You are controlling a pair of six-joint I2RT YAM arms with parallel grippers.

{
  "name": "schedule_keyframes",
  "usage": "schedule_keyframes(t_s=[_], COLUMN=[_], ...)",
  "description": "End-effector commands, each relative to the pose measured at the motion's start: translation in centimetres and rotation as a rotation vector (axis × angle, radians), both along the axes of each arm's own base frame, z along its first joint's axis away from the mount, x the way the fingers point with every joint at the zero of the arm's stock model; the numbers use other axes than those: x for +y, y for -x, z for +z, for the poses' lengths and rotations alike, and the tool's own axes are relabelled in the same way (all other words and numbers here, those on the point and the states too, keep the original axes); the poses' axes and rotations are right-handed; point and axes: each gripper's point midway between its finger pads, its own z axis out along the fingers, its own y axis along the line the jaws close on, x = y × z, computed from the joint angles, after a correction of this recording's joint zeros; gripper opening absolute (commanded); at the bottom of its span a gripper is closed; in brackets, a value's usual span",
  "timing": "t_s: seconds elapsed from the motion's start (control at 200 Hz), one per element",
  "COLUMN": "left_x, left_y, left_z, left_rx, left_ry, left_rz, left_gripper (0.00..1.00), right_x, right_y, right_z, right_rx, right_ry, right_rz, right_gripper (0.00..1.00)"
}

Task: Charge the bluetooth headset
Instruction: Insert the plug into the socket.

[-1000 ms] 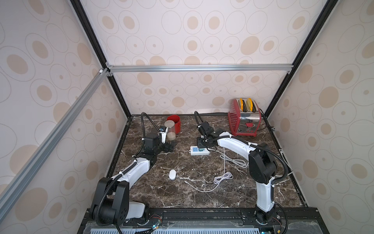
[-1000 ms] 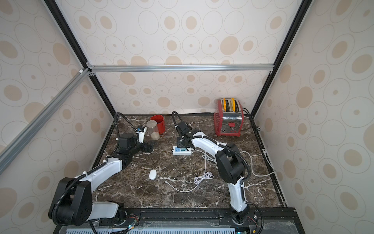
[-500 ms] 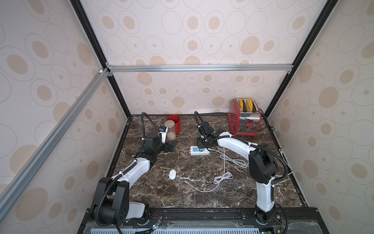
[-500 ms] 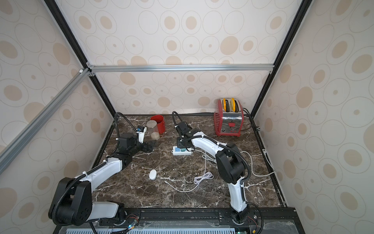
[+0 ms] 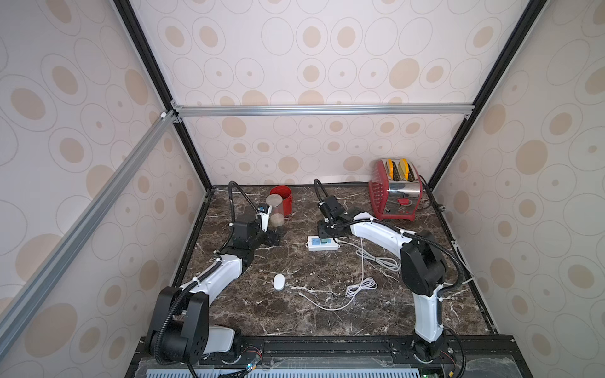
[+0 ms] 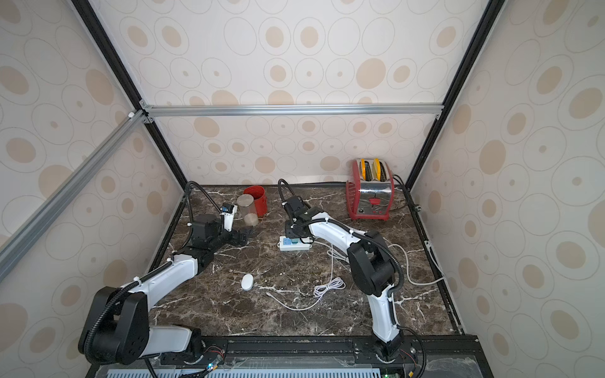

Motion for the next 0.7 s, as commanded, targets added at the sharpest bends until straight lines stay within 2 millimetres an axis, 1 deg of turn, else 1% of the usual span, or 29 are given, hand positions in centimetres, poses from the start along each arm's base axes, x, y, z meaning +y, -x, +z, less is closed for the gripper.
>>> schedule_keyframes(t_s=[0.0,0.045,0.22,0.341,0.476,0.571,0.696], left_x=[0.2,0.2,0.1,0.1,0.1,0.1,0.2], left_y=[-0.9,-0.9,-0.9,-0.9,-0.9,-0.9,-0.9], left_z=[1.7,1.6,1.7,1.7,1.6,1.5,1.6], left_rx=[-0.030,-0.028,-0.028,-0.027,-0.022,-0.020,-0.022], left_ry=[0.005,0.005,0.009,0.009,0.008,0.005,0.002], left_rz=[0.010,0.009,0.006,0.005,0.004,0.003,0.003], left_gripper=[0.99,0.99,0.99,0.99,0.99,0.99,0.99], right_x=[-0.4,-0.5,-0.9,-0.8,0.3,0.9,0.8], right_y=[0.7,1.0,2.1,2.4,2.2,1.6,0.8], right_z=[-1.4,-1.5,-1.0,-1.2,-1.5,-1.4,-1.5], right_rx=[0.047,0.061,0.091,0.109,0.133,0.141,0.136], right_ry=[0.057,0.067,0.081,0.081,0.043,0.043,0.078], right_rz=[0.001,0.013,0.052,0.061,0.068,0.071,0.079], right_gripper=[0.00,0.00,0.00,0.00,0.00,0.00,0.00])
